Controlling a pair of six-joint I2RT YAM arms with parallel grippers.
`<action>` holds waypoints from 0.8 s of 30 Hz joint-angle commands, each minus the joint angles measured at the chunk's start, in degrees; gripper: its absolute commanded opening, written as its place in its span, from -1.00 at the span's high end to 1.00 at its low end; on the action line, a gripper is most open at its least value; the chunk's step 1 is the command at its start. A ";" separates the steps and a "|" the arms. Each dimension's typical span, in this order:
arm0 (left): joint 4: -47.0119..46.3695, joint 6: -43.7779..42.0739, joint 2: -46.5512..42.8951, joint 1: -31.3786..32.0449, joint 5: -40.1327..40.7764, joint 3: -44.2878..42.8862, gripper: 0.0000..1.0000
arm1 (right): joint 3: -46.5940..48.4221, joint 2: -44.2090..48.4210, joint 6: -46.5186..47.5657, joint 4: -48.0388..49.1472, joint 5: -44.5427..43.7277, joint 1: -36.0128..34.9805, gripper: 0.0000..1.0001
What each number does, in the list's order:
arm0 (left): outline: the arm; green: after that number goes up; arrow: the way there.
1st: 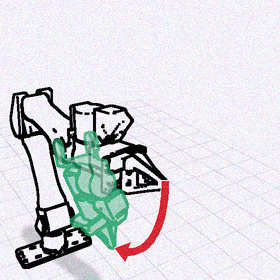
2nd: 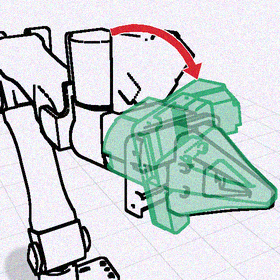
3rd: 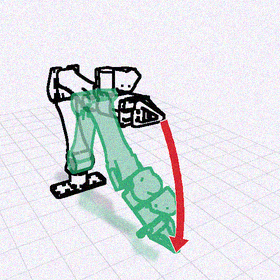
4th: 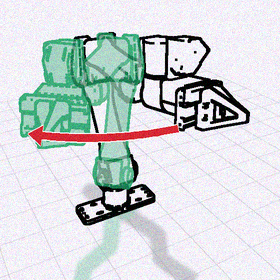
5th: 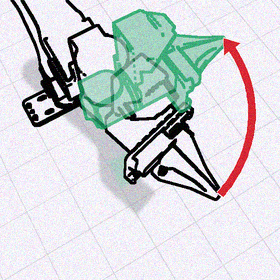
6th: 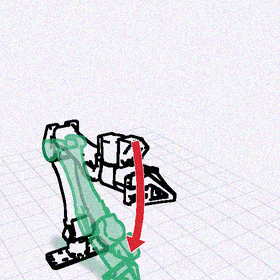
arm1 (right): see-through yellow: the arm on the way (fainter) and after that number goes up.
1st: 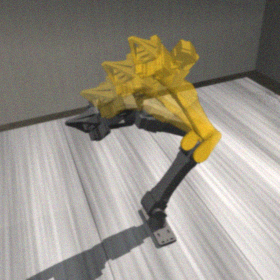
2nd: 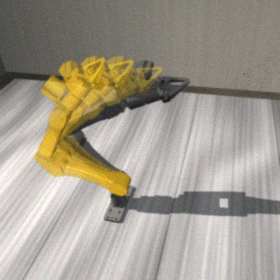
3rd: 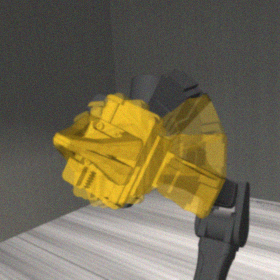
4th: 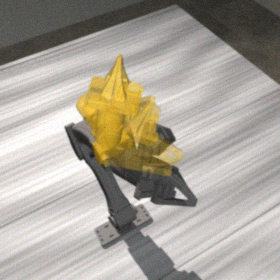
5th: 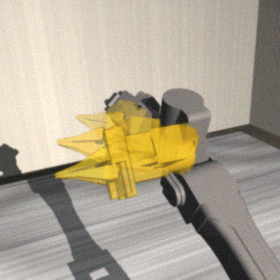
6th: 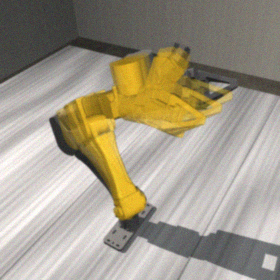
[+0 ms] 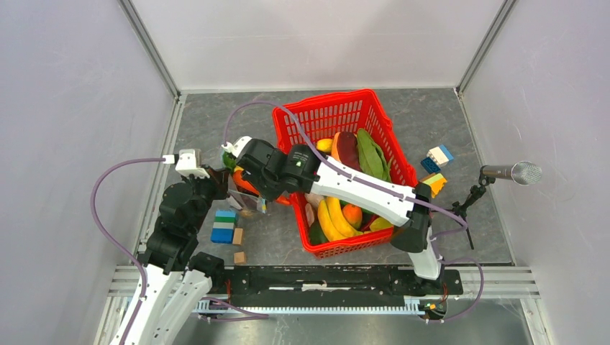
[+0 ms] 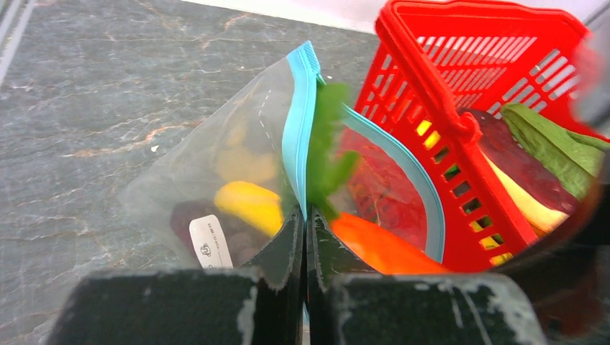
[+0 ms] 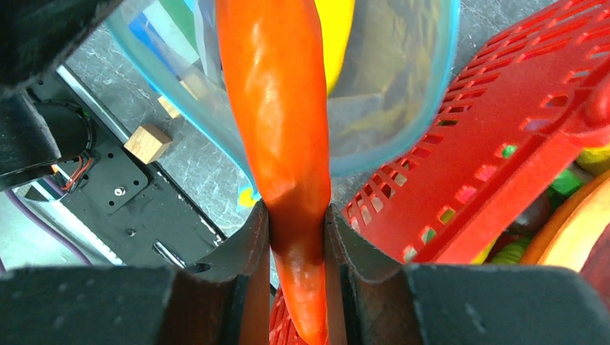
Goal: Place the food in the zip-top bag and seal the zipper
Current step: Place the fake vegetable in the zipper food storage bag.
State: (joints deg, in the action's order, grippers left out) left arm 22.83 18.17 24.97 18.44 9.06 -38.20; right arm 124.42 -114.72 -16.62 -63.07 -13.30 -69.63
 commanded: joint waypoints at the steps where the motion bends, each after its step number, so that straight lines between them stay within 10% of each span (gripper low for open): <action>1: -6.09 -0.63 -0.20 -0.16 -7.26 -0.22 0.96 | 5.06 -2.99 1.76 -0.43 1.81 0.77 1.00; 16: -9.16 -1.50 2.04 -0.15 -19.11 0.07 0.95 | 1.74 -2.42 -2.72 12.44 9.37 5.67 0.97; 24: -6.44 -1.12 1.80 -0.15 -12.60 -0.54 0.95 | -5.50 1.91 -3.44 24.16 13.12 6.04 0.21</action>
State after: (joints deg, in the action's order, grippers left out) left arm 17.89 18.06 27.11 18.44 -5.67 -38.06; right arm 122.26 -117.71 -19.46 -49.58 -3.46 -63.51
